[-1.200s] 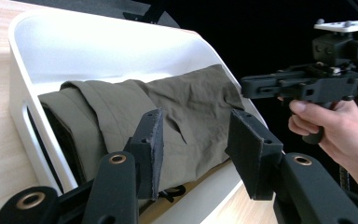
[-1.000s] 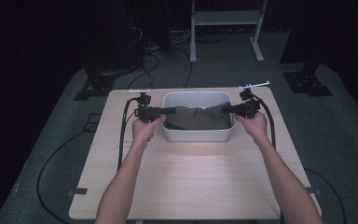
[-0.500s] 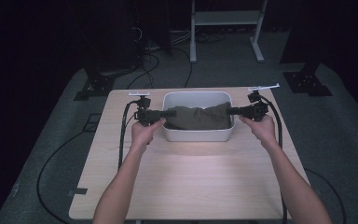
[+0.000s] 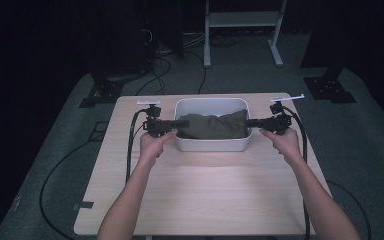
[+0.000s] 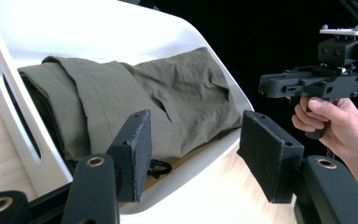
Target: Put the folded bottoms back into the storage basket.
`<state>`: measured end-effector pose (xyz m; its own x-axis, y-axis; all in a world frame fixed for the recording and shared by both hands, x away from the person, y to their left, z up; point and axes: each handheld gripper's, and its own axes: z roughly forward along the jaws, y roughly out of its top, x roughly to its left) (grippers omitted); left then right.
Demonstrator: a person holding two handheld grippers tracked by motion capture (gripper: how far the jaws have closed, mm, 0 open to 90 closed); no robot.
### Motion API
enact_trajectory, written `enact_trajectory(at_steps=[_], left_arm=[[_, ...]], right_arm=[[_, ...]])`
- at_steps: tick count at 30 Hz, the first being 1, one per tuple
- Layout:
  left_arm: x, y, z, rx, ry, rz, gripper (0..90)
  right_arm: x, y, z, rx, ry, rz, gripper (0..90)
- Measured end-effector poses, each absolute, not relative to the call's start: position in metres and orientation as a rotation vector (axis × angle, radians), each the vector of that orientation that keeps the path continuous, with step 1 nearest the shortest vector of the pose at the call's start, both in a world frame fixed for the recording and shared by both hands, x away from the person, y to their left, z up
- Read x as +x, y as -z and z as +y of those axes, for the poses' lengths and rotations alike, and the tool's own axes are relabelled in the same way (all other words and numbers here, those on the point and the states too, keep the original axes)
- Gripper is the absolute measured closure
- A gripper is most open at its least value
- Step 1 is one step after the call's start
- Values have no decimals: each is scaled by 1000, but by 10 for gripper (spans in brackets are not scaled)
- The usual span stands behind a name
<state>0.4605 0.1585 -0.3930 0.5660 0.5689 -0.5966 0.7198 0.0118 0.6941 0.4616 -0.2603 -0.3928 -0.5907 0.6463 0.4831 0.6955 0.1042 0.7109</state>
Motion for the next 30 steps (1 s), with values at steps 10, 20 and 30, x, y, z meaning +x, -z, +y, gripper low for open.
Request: enact_trajectory(at_steps=[10, 20, 30], left_arm=[[453, 397, 157, 1663, 168, 1082, 392], [441, 396, 159, 1670, 155, 1062, 334], [432, 398, 165, 1664, 146, 1066, 248]], right_arm=[[453, 402, -263, -1366, 1526, -2277, 728], [440, 405, -266, -1336, 1531, -2281, 663], [425, 410, -276, -1340, 1568, -2256, 531]])
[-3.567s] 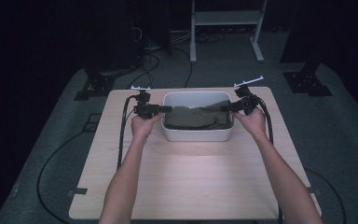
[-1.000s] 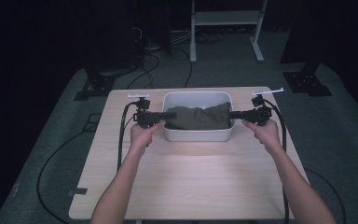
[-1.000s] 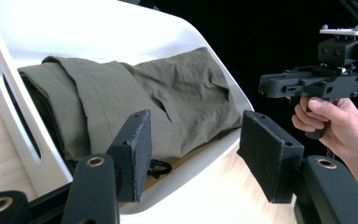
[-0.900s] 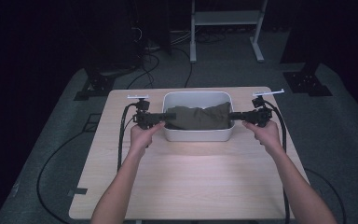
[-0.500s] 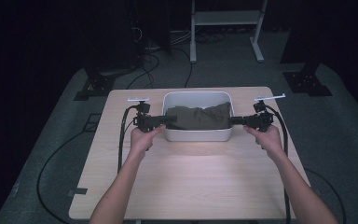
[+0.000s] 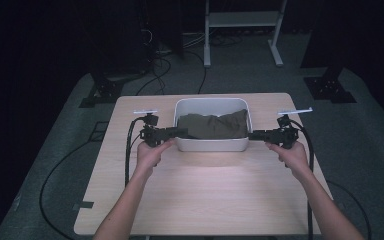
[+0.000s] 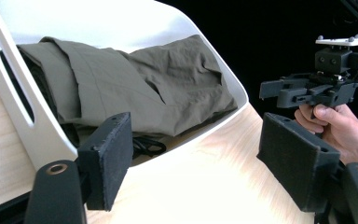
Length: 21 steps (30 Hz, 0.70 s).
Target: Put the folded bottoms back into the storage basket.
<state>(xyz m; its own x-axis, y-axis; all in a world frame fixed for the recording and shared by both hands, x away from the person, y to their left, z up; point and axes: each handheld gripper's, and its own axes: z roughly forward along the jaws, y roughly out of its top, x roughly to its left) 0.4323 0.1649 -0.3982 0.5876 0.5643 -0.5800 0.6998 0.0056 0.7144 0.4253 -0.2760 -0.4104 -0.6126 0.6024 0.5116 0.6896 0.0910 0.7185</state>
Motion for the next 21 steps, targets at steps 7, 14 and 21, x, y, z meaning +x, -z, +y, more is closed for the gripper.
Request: enact_trajectory(at_steps=[7, 14, 21], left_arm=[[427, 398, 168, 1672, 140, 1059, 219], [420, 402, 170, 1676, 144, 1056, 197], [412, 402, 175, 1671, 134, 1045, 190]], right_arm=[[417, 413, -283, -1345, 1574, -2238, 474], [411, 417, -288, -1352, 1566, -2242, 444], [404, 424, -294, -1363, 1550, -2241, 411]])
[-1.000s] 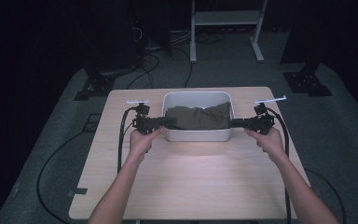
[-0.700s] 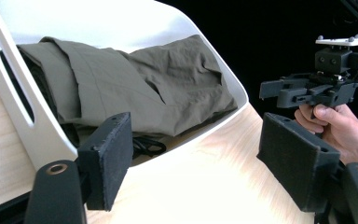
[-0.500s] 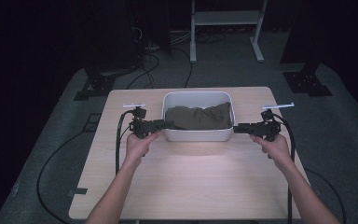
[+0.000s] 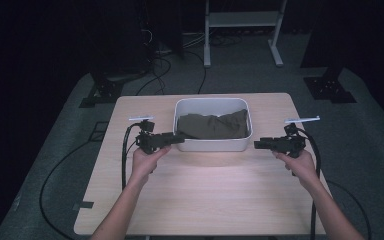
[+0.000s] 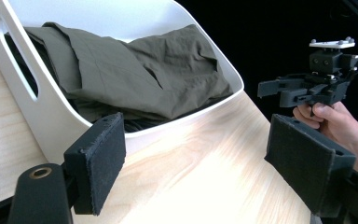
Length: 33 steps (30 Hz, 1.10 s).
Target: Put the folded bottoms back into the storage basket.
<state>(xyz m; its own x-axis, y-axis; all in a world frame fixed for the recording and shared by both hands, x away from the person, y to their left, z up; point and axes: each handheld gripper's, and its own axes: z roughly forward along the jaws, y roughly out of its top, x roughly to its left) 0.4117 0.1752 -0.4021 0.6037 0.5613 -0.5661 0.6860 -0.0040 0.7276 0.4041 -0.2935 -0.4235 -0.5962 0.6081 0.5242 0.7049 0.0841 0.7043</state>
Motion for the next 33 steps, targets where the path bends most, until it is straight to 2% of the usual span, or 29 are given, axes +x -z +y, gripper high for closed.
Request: enact_trajectory(at_steps=[16, 33], left_arm=[[397, 408, 186, 1670, 133, 1047, 183], [381, 419, 193, 1666, 148, 1035, 168]], right_arm=[[391, 434, -302, -1363, 1517, -2245, 340], [377, 441, -312, -1367, 1523, -2240, 306]])
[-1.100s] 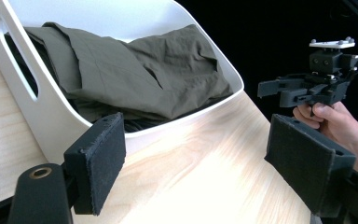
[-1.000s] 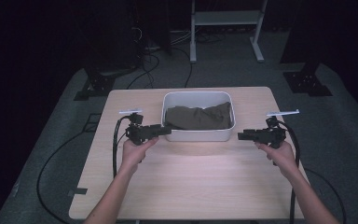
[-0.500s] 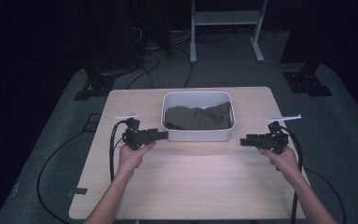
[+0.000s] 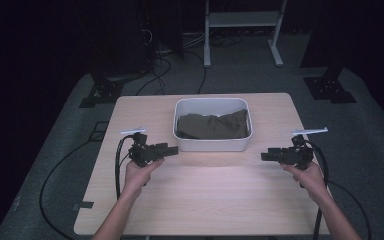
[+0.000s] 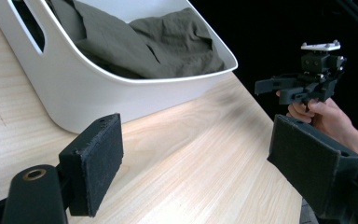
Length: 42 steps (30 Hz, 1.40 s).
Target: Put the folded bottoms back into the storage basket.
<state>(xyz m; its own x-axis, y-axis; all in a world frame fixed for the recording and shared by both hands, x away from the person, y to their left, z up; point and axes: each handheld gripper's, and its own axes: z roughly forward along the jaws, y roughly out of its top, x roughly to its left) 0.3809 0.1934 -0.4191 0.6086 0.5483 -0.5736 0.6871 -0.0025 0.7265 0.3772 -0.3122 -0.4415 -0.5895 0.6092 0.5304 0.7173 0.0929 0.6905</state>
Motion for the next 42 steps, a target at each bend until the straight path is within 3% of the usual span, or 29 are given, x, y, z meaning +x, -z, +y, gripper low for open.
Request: enact_trajectory(at_steps=[42], left_arm=[[347, 445, 212, 1685, 150, 1067, 140]], right_arm=[[335, 476, -347, -1456, 1524, -2178, 283]])
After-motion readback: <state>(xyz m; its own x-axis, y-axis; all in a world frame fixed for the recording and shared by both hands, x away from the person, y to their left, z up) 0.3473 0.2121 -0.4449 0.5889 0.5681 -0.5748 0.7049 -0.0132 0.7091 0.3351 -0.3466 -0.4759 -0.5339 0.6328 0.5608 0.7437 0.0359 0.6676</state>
